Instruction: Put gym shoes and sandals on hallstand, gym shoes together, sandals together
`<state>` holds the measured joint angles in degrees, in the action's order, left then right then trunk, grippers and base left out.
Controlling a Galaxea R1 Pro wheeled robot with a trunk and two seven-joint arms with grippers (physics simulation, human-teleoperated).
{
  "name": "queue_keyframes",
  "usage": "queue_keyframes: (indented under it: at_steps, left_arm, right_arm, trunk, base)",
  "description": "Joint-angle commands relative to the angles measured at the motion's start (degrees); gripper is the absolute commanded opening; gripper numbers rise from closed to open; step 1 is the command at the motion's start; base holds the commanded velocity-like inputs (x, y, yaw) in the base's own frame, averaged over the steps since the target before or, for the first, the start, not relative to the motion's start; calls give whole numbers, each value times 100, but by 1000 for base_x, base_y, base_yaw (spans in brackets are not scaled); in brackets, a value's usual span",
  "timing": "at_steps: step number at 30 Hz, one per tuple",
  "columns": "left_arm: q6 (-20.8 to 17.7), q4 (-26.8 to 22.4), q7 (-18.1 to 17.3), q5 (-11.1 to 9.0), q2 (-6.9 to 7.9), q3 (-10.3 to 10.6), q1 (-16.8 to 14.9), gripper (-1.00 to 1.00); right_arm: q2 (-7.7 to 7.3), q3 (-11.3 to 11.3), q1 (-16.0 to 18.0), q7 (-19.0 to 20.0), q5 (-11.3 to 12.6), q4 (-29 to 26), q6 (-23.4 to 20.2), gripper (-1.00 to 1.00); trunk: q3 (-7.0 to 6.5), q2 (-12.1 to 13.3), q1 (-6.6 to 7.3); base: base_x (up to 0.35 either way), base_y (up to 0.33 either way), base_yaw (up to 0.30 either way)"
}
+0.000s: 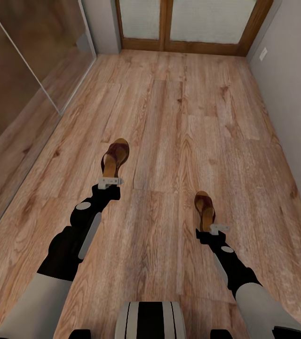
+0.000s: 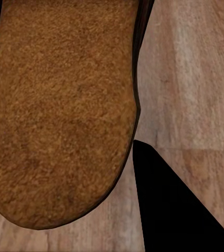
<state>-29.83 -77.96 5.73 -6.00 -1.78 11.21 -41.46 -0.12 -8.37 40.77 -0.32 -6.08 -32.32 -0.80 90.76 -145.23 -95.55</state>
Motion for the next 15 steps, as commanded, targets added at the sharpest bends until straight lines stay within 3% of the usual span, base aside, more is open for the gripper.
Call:
queue_keyframes:
  at_steps: [1,15]
  left_arm:
    - [-32,-5,42,-41,2,10,-3,-100]
    - [-31,-8,42,-41,2,12,-3,-100]
  right_arm:
    - [3,-16,2,-3,-58,-3,-8,100]
    - [3,-16,2,-3,-49,-3,-8,100]
  trunk:
    - [3,-1,1]
    - [22,-1,1]
  base:
    - [14,0,0]
    - [15,0,-12]
